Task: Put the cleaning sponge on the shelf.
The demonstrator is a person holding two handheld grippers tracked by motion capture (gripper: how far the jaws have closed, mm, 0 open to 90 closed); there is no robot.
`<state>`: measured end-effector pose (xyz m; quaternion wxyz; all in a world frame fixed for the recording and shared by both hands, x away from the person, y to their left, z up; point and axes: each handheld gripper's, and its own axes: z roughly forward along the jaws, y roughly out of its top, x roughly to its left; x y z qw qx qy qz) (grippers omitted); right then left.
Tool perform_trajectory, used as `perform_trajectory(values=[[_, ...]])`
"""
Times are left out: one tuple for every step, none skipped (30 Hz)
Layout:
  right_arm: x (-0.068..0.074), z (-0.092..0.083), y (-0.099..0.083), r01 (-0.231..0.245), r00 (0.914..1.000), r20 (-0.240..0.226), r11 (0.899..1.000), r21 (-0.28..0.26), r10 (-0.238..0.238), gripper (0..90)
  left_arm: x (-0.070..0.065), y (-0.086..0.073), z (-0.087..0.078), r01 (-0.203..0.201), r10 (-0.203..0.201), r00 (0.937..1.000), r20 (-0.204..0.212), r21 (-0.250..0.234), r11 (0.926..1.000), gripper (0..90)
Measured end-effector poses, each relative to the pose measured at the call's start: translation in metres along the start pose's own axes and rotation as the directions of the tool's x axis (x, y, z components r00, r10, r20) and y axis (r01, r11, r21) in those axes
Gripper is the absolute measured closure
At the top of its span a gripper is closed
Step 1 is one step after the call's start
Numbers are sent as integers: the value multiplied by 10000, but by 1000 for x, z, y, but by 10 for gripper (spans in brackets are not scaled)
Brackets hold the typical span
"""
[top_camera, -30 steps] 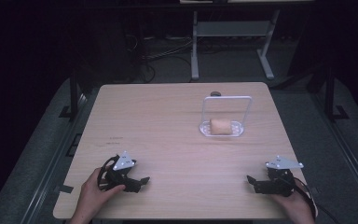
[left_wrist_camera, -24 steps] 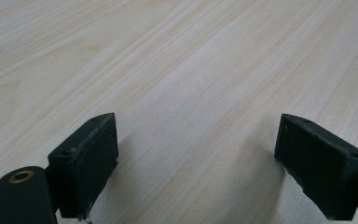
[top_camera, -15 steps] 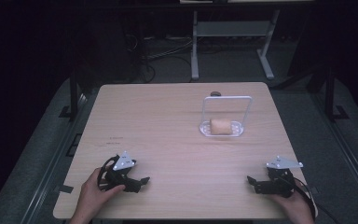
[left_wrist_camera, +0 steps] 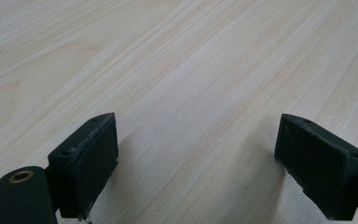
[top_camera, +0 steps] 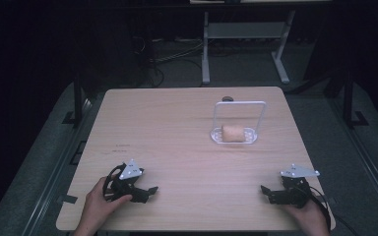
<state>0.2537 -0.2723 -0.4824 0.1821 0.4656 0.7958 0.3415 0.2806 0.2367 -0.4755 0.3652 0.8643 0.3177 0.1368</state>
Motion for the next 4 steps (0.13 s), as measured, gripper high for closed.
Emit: perform_trajectory(values=[[0, 0, 0, -2, 10000, -2, 10000, 1, 2, 84, 0, 0, 0, -1, 1, 10000, 3, 2, 10000, 127], [0, 0, 0, -2, 10000, -2, 10000, 1, 2, 84, 0, 0, 0, 1, -1, 10000, 1, -1, 10000, 127], [0, 0, 0, -1, 10000, -2, 10000, 2, 1, 84, 0, 0, 0, 0, 0, 10000, 4, 1, 10000, 127], [0, 0, 0, -2, 10000, -7, 10000, 3, 2, 84, 0, 0, 0, 1, -1, 10000, 1, 1, 10000, 127]])
